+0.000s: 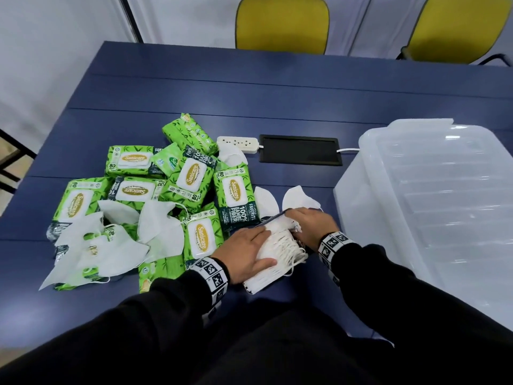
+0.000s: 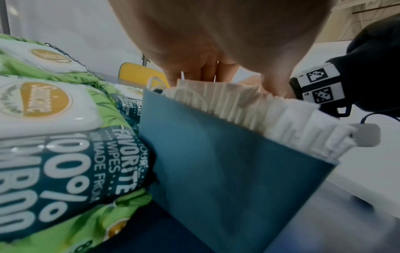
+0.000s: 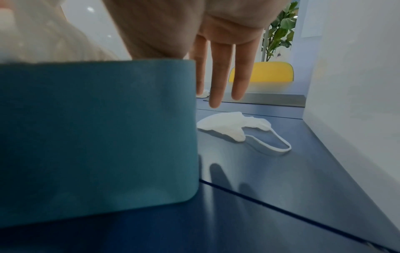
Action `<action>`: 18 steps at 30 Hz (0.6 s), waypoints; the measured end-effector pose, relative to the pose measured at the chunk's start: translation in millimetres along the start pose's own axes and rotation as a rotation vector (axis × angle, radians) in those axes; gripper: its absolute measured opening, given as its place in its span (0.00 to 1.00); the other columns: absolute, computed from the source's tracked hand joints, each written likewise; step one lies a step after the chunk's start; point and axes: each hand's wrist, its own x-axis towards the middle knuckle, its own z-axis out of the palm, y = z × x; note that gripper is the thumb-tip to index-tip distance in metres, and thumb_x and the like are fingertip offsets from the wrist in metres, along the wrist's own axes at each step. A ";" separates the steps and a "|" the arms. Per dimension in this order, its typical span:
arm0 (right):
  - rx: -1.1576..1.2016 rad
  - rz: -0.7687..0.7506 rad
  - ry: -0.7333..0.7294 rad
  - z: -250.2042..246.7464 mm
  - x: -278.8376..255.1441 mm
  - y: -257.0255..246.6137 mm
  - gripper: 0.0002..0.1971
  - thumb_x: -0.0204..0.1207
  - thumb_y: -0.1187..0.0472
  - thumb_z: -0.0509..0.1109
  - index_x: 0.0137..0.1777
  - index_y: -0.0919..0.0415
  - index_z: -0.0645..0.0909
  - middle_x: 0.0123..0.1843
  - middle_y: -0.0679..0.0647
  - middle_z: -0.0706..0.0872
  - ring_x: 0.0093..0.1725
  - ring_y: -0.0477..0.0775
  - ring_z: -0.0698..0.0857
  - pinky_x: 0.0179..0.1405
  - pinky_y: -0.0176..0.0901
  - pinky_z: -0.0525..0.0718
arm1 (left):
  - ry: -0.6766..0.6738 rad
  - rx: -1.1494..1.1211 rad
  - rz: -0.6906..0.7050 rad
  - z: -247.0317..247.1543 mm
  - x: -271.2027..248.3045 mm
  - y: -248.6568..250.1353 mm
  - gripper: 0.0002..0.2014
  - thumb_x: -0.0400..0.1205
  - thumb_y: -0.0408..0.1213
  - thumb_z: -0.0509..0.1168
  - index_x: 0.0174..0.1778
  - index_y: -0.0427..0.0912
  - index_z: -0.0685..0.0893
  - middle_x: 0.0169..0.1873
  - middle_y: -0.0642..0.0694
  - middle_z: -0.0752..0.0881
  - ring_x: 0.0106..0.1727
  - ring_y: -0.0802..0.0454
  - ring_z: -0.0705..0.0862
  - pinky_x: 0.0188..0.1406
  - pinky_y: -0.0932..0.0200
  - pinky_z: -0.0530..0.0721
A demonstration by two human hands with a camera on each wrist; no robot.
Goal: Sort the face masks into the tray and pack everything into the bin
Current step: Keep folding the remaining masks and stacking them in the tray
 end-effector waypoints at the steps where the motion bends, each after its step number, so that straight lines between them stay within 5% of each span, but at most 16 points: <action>1: 0.000 0.007 0.004 -1.0 0.7 -0.3 0.25 0.76 0.52 0.71 0.74 0.47 0.76 0.72 0.50 0.83 0.66 0.61 0.84 0.60 0.54 0.84 | 0.000 -0.011 0.001 -0.3 0.8 -0.6 0.43 0.85 0.70 0.52 0.90 0.43 0.60 0.88 0.44 0.63 0.86 0.43 0.64 0.86 0.52 0.57; 8: 0.031 0.052 -0.019 2.2 2.7 -4.5 0.25 0.75 0.49 0.70 0.71 0.39 0.70 0.65 0.46 0.83 0.65 0.59 0.84 0.56 0.55 0.85 | 0.020 -0.071 0.006 -2.4 -2.6 -4.1 0.40 0.86 0.65 0.59 0.89 0.43 0.63 0.87 0.45 0.65 0.86 0.45 0.64 0.85 0.56 0.56; 12: -0.018 0.020 -0.042 8.9 7.1 -6.4 0.24 0.75 0.51 0.72 0.71 0.42 0.73 0.66 0.47 0.78 0.66 0.56 0.79 0.56 0.54 0.84 | 0.022 -0.119 0.028 -3.3 -4.0 -8.7 0.39 0.86 0.63 0.62 0.88 0.44 0.65 0.86 0.46 0.67 0.85 0.48 0.65 0.84 0.63 0.54; 18: -0.014 -0.009 -0.089 7.7 10.9 -4.9 0.11 0.75 0.60 0.70 0.54 0.49 0.74 0.58 0.48 0.77 0.59 0.57 0.81 0.44 0.49 0.78 | -0.021 -0.132 0.084 -4.2 -7.0 -12.1 0.37 0.86 0.63 0.62 0.88 0.46 0.66 0.87 0.47 0.66 0.86 0.50 0.65 0.83 0.63 0.56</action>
